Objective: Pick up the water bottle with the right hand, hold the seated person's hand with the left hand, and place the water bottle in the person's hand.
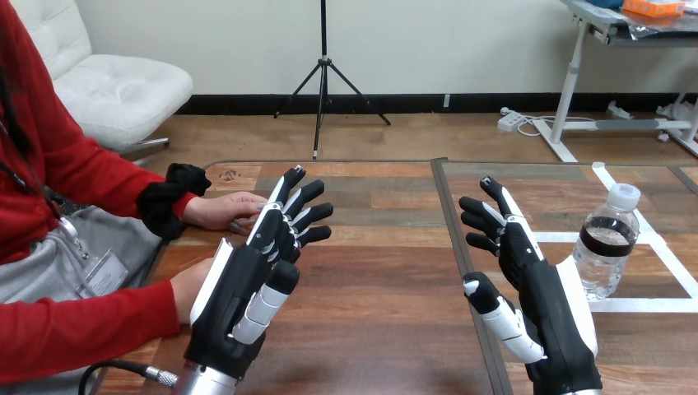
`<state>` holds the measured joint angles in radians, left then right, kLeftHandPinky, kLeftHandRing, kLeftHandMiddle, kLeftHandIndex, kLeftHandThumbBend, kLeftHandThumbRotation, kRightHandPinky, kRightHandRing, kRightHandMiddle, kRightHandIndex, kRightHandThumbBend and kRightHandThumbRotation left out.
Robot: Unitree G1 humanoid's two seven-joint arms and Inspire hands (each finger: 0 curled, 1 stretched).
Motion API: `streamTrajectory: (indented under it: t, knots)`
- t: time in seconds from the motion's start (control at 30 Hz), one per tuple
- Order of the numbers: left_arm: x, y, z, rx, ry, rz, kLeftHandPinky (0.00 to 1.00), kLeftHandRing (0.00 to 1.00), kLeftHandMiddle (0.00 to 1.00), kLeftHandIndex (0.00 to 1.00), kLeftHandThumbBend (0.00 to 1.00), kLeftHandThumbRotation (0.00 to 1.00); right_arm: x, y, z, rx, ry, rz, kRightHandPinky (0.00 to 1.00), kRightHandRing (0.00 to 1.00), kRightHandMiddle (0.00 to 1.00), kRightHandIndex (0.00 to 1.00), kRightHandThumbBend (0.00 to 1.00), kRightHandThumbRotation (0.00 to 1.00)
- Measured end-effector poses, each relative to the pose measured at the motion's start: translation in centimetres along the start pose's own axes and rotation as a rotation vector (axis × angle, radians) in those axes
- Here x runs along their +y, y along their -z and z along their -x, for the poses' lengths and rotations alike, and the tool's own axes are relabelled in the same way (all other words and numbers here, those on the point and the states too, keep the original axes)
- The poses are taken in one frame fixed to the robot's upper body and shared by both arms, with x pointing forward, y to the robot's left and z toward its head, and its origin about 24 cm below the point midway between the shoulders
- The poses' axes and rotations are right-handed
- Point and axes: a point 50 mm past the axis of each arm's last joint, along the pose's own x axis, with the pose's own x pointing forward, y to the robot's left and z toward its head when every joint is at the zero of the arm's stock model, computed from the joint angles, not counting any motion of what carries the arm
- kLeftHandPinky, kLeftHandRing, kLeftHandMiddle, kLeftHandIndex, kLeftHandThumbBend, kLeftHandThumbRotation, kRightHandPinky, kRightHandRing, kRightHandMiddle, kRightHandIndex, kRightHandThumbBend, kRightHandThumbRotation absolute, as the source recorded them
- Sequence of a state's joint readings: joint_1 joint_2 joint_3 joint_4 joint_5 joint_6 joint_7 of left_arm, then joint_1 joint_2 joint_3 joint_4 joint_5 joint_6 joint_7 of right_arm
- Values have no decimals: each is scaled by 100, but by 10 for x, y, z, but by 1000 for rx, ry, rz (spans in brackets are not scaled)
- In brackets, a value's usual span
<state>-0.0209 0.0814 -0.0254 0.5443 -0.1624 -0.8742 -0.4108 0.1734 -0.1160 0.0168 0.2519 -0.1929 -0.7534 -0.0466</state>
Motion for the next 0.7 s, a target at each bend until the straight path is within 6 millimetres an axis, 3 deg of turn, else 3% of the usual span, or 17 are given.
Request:
streamTrajectory:
  t: [0.7]
  knots:
    - [-1,0,0,4,11,-8,85,88,93,97,100,91,-2,1,0,2,19,4,81,86,88,95,94,91]
